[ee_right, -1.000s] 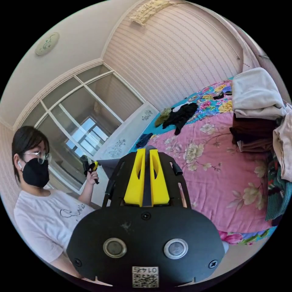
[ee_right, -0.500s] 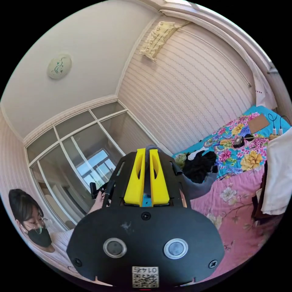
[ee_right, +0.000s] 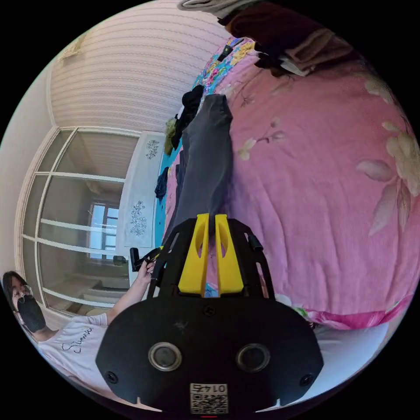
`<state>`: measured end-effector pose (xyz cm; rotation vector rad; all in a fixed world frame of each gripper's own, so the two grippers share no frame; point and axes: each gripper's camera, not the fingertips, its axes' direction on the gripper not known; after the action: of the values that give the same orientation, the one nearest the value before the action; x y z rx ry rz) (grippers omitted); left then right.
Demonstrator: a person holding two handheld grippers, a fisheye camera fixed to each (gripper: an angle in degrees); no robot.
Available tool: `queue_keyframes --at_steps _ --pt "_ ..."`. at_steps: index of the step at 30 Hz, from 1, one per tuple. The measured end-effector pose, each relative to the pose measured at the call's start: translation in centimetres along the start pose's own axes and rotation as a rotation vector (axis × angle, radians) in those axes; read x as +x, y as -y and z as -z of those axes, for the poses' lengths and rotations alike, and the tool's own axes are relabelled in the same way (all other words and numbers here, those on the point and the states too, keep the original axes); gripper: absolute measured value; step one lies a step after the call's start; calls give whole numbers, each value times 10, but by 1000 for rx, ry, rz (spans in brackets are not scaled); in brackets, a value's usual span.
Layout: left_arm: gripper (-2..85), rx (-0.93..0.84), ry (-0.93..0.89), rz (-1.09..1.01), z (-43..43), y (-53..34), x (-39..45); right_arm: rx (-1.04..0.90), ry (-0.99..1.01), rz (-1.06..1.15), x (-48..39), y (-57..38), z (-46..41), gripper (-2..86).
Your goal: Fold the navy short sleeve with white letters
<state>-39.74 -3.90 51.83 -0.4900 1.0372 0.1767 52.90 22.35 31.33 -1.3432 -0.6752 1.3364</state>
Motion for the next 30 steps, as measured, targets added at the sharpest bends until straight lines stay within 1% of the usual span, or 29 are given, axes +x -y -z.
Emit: queue_keyframes --at_steps 2,5,10,16,19,22,24,28,30 --pt "-10 -54 22 -6 -11 -10 -8 -30 -3 -67 25 -24 -8 12" --pt "-10 -70 7 -40 -14 -17 -9 -53 -35 -68 34 -42 -10 12" --pt "-10 -104 -25 -98 -20 -27 -6 -60 -33 -105 39 -57 -2 13" --pt "-10 -183 14 -141 -33 -48 -10 -154 -157 -105 39 -76 -3 14" --pt "-9 -176 -14 -93 -41 -54 -21 -176 -171 -117 44 -85 -15 16" --pt "-7 -130 -27 -67 -44 -53 -25 -159 -147 -126 44 -89 -28 20" --pt "-4 -114 -9 -84 -43 -53 -23 -152 -200 -120 39 -91 -34 24" --pt "10 -171 163 -157 -49 -56 -17 -110 -327 -70 19 -96 -34 43" --pt "28 -188 208 -169 -51 -59 -18 -97 -432 -15 6 -98 -37 59"
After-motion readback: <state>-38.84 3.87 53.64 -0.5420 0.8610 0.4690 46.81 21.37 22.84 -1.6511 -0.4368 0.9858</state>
